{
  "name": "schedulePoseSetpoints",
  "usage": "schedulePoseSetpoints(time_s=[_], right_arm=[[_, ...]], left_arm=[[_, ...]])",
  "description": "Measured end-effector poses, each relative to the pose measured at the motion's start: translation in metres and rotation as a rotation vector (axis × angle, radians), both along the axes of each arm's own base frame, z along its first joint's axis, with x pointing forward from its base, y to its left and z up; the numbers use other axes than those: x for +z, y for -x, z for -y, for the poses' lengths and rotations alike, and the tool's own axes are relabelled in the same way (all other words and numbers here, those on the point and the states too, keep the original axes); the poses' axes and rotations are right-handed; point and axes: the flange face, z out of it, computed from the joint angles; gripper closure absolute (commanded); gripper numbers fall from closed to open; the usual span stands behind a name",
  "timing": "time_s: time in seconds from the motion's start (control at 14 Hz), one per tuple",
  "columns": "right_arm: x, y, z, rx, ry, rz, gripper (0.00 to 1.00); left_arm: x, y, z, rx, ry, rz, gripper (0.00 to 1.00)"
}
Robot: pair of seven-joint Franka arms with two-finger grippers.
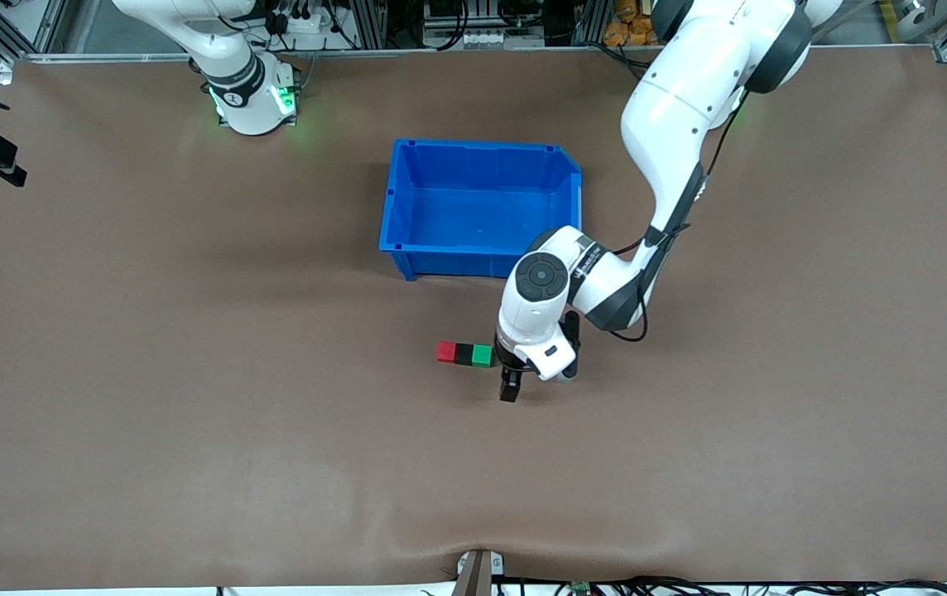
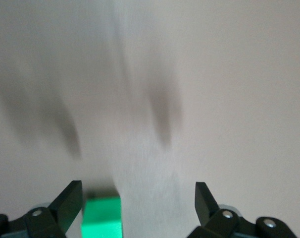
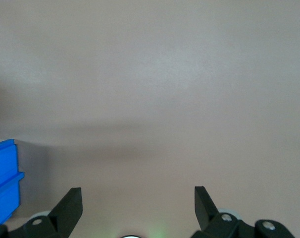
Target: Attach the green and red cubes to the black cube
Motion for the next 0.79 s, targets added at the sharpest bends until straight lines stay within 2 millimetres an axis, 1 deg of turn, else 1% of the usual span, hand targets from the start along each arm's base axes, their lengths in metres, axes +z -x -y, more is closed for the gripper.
schedulePoseSetpoints(time_s=[0.14,0.21,0.36,0.43,0.5,0.57,0.64,0.79], right_arm=[[0.000,0.000,0.000,-0.001,-0.002,0.000,0.00],[0.000,0.000,0.001,-0.001,-0.002,0.000,0.00],[0.000,0.000,0.001,-0.001,-0.003,0.000,0.00],[0.000,0.000,0.001,-0.002,-0.003,0.000,0.00],[0.000,0.000,0.001,-0.002,-0.003,0.000,0.00],[0.000,0.000,0.001,-0.002,-0.003,-0.001,0.00],[0.000,0.000,0.001,-0.002,-0.003,-0.001,0.00],[-0.001,0.000,0.001,-0.002,-0.003,-0.002,0.00]], left_arm=[[0.032,-0.011,-0.016,-0.045,-0.034,0.018,0.00],[0.048,-0.019,-0.031,-0.074,-0.047,0.018,0.00],[0.077,-0.036,-0.072,-0.121,-0.057,0.012,0.00],[0.091,-0.041,-0.097,-0.153,-0.057,0.006,0.00],[0.104,-0.043,-0.123,-0.196,-0.062,0.000,0.00],[0.118,-0.040,-0.147,-0.250,-0.069,-0.006,0.00],[0.131,-0.033,-0.169,-0.307,-0.080,-0.010,0.00],[0.155,-0.016,-0.206,-0.414,-0.109,-0.013,0.00]])
